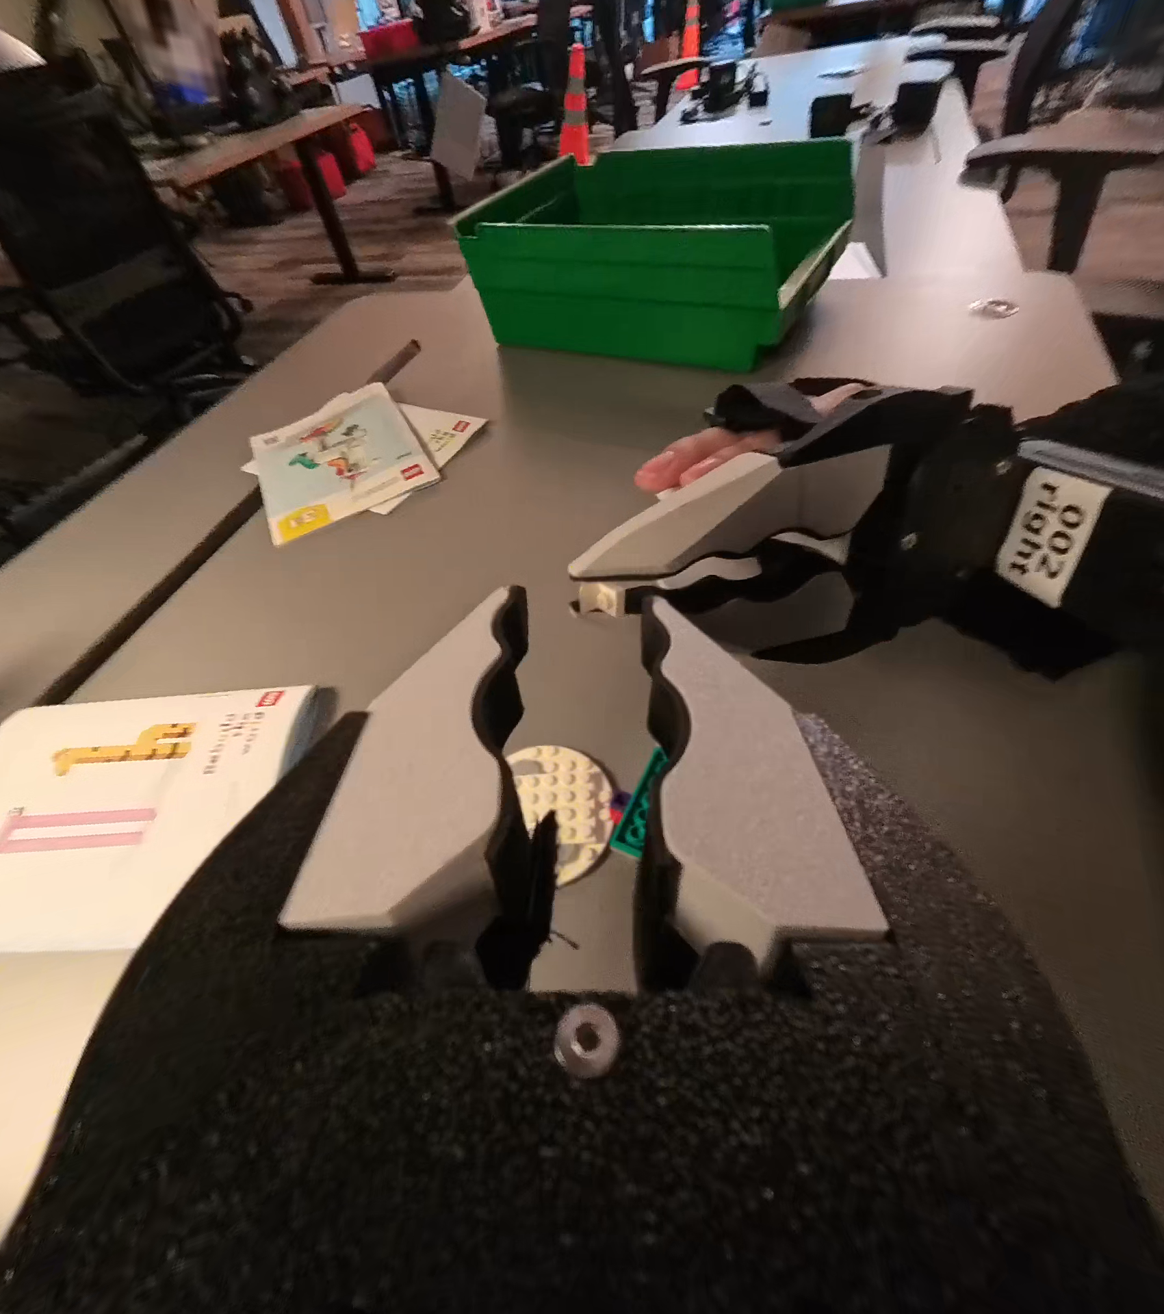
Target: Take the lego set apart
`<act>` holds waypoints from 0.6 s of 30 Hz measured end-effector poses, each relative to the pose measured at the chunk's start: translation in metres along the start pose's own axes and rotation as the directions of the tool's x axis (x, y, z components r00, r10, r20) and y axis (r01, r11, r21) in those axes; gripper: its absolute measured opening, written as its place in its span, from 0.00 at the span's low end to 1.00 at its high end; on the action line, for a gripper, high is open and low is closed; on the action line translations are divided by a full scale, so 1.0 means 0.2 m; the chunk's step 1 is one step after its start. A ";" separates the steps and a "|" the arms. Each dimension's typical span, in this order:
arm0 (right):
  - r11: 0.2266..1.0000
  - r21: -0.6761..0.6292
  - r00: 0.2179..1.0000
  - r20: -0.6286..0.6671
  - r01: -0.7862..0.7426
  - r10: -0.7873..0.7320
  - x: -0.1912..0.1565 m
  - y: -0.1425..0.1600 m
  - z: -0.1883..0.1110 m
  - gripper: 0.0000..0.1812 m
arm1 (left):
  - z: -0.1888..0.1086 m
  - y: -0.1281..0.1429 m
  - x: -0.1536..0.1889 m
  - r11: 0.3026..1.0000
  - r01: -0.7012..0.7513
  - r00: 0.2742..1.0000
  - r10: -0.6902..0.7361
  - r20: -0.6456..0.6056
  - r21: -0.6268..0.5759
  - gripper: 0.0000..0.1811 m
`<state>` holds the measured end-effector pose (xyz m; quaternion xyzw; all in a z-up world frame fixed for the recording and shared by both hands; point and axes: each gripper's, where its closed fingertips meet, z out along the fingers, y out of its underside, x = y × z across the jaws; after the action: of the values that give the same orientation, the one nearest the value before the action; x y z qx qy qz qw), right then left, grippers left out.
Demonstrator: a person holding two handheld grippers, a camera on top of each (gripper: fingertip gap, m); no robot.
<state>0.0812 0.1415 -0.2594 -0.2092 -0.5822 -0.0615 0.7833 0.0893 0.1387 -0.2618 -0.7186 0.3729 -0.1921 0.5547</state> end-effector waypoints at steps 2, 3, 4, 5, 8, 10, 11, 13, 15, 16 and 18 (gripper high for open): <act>1.000 -0.011 1.000 -0.002 0.005 -0.005 0.00 0.01 0.01 0.03 | 0.00 -0.01 -0.03 0.998 -0.057 0.996 0.056 0.071 0.011 0.14; 1.000 -0.017 1.000 -0.001 0.007 -0.007 -0.01 0.02 0.01 0.03 | -0.01 -0.01 -0.03 0.997 -0.080 0.993 0.079 0.090 0.007 0.14; 1.000 -0.023 1.000 0.000 0.010 -0.010 -0.01 0.02 0.01 0.03 | 0.00 0.00 -0.03 0.996 -0.089 0.991 0.089 0.097 -0.003 0.12; 0.999 -0.031 1.000 -0.001 0.018 -0.018 -0.01 0.03 0.01 0.03 | 0.00 0.01 -0.02 0.996 -0.090 0.991 0.090 0.097 -0.013 0.10; 0.997 -0.053 0.999 0.001 0.048 -0.048 -0.02 0.04 0.02 0.03 | 0.03 0.03 -0.01 0.997 -0.074 0.993 0.076 0.094 -0.033 0.07; 0.996 -0.063 0.998 0.005 0.066 -0.066 -0.03 0.05 0.02 0.03 | 0.03 0.04 -0.02 0.997 -0.064 0.993 0.068 0.101 -0.039 0.06; 0.995 -0.067 0.997 0.002 0.073 -0.073 -0.02 0.05 0.02 0.03 | 0.04 0.04 -0.02 0.998 -0.055 0.993 0.058 0.103 -0.033 0.05; 0.993 -0.075 0.996 -0.003 0.090 -0.090 -0.02 0.06 0.02 0.03 | 0.04 0.03 -0.02 0.998 -0.065 0.992 0.067 0.107 -0.025 0.05; 0.987 -0.099 0.992 -0.020 0.125 -0.128 0.00 0.07 0.02 0.03 | 0.04 0.02 -0.02 0.997 -0.078 0.989 0.079 0.121 -0.013 0.03; 0.984 -0.112 0.989 -0.025 0.142 -0.146 0.00 0.08 0.03 0.03 | 0.05 0.02 -0.03 0.996 -0.084 0.987 0.084 0.135 -0.008 0.02; 0.978 -0.128 0.985 -0.036 0.165 -0.171 0.01 0.08 0.03 0.03 | 0.05 0.01 -0.03 0.997 -0.078 0.987 0.077 0.139 0.005 0.02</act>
<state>0.0824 0.1591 -0.2603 -0.2062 -0.5743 -0.1686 0.7741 0.0920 0.1496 -0.2668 -0.7124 0.3601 -0.1221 0.5899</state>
